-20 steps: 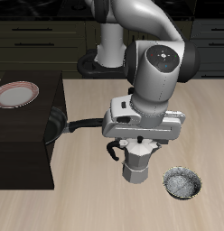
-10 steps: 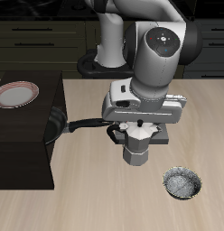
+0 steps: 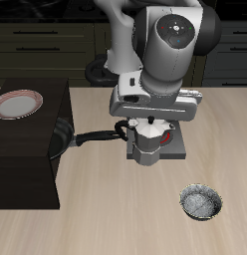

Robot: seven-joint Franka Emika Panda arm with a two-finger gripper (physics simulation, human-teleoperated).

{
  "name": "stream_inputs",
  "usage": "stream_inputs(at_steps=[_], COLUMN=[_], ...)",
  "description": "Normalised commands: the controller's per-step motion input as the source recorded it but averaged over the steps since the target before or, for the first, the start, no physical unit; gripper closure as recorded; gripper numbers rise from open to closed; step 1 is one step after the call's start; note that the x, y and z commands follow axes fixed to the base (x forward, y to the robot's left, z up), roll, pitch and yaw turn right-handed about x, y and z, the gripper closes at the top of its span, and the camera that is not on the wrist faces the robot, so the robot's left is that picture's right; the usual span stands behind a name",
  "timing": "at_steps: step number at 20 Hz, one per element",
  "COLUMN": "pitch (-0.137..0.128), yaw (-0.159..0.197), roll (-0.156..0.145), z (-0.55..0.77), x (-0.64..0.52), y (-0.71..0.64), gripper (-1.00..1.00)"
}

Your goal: Place the moka pot on the stove

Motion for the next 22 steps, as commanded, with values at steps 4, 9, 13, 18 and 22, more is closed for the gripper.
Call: stream_inputs(at_steps=[4,9,13,18,22], pitch=[-0.011,0.006,0.014,0.008,-0.014], yaw=[-0.008,-0.012,0.004,-0.01,0.016], roll=[0.025,0.032,0.024,0.034,0.0], z=[0.02,0.0,-0.08,0.0,-0.03], x=[-0.61,-0.3,-0.19,-0.32,-0.24], y=[0.17,0.09,0.08,0.09,0.01], gripper=[1.0,1.0,1.0,1.0,1.0])
